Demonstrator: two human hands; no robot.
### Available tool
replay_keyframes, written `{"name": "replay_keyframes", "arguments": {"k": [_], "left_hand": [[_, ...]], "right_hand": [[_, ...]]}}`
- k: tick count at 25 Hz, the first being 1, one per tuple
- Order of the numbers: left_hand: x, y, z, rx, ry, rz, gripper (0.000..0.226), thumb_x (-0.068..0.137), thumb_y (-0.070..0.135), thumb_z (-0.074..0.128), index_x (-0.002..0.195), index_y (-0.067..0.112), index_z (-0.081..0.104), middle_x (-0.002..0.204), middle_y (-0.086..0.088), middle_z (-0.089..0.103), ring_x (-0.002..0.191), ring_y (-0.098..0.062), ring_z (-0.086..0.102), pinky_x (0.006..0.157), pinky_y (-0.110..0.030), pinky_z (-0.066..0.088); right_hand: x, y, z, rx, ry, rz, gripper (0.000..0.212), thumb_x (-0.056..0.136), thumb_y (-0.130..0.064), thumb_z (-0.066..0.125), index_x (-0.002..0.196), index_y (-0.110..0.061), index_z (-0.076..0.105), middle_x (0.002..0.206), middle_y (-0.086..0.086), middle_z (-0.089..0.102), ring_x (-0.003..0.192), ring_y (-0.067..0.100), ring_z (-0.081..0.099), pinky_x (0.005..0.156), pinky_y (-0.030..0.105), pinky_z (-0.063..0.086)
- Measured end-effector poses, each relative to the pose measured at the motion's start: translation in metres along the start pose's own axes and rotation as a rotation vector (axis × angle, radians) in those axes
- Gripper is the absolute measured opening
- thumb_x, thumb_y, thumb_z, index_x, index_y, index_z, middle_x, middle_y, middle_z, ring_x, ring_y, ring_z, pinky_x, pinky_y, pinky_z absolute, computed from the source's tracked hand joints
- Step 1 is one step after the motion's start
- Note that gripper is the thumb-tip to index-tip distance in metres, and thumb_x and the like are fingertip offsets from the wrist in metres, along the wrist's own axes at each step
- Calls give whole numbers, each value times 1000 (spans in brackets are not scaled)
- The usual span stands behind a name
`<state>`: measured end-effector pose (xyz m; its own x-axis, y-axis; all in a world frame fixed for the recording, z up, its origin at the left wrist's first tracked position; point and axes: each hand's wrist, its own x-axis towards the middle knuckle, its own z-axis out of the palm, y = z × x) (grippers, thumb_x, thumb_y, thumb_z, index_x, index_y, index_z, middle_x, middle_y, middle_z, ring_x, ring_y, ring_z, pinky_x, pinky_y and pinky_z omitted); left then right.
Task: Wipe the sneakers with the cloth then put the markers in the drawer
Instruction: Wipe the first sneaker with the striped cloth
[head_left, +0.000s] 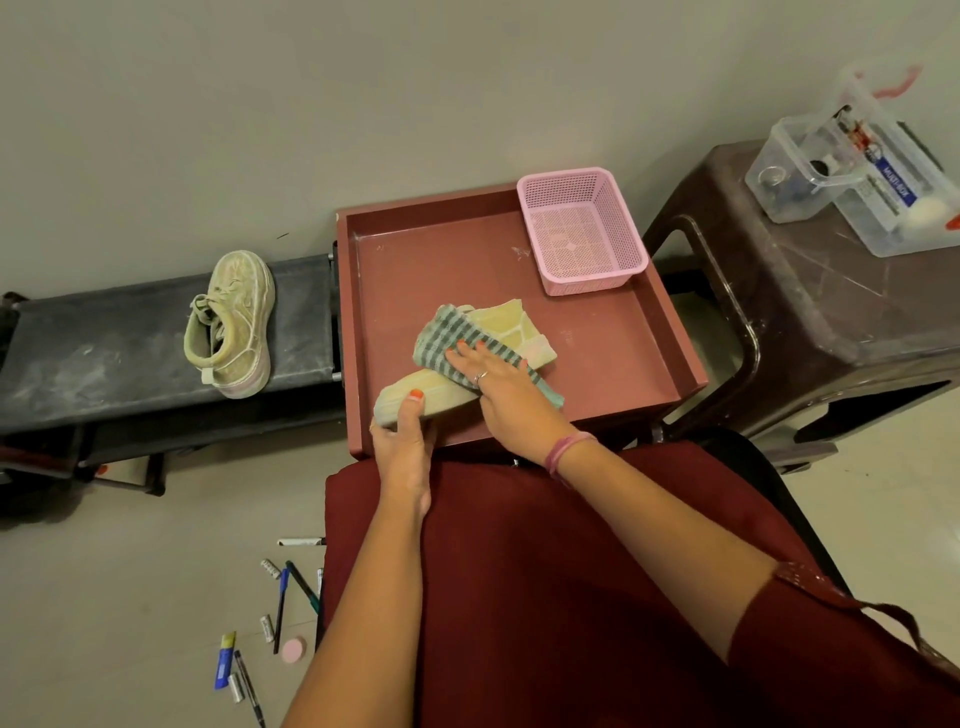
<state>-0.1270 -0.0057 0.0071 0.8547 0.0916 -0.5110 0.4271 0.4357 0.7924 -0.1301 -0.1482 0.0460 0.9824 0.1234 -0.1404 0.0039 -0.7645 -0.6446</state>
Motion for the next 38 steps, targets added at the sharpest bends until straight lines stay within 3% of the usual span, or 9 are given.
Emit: {"name": "replay_keyframes", "arguments": {"k": [4,10,15,18,22,26,31,36,38], "left_hand": [[3,-3,2,-7,25,-7,52,86,16,70,132,8,48,123,-13,63,112,-23,63,98,-42,50],[3,-6,-2,13,71,-41,55,84,18,72,132,10,46,124,-8,61,114,-20,61,97,-37,50],[-1,-5,0,21,31,-4,48,83,14,71,126,13,50,118,-6,64,112,-19,62,91,-31,52],[3,-6,-3,50,-3,34,66,73,22,81,129,10,48,120,-10,64,114,-23,62,90,-33,52],[4,-7,-4,142,-21,89,88,57,39,84,129,6,48,118,-17,65,107,-27,65,95,-49,51],[0,-6,-5,185,-61,106,89,58,46,81,131,8,47,116,-13,67,105,-24,66,94,-44,53],[-1,-4,-4,149,-41,80,94,54,37,85,132,6,44,121,-14,63,114,-27,61,104,-49,44],[2,-4,-2,128,-34,86,93,53,39,85,131,7,46,120,-12,64,112,-23,62,104,-48,44],[4,-5,-3,134,-35,95,91,56,41,86,130,4,48,120,-17,64,112,-29,63,101,-53,45]], "right_hand": [[4,0,5,-217,-17,-57,85,84,14,39,151,-31,12,159,-9,7,147,15,-1,114,57,2],[27,39,-12,-402,74,-154,65,92,8,35,149,-20,23,156,0,24,146,22,12,116,34,23],[41,57,-27,-297,202,189,60,94,7,32,148,-20,30,152,2,34,141,24,26,113,31,26],[40,36,-30,-252,200,238,64,88,10,36,147,-13,30,150,10,35,137,27,35,112,32,25],[9,-21,-2,-86,127,-7,69,84,15,36,147,-13,31,154,4,29,144,20,22,116,28,14],[-17,-42,23,-78,25,-242,78,79,22,36,148,-14,27,156,1,22,146,19,9,118,32,-1],[19,19,-2,-377,184,-249,54,80,9,48,131,-9,56,133,10,57,129,37,46,109,48,30],[39,14,-17,-327,208,109,69,87,15,36,149,-16,26,157,3,20,146,30,9,117,33,10],[22,-11,13,-202,274,116,74,86,16,38,150,-15,18,159,2,12,147,29,-1,119,34,7]]}}
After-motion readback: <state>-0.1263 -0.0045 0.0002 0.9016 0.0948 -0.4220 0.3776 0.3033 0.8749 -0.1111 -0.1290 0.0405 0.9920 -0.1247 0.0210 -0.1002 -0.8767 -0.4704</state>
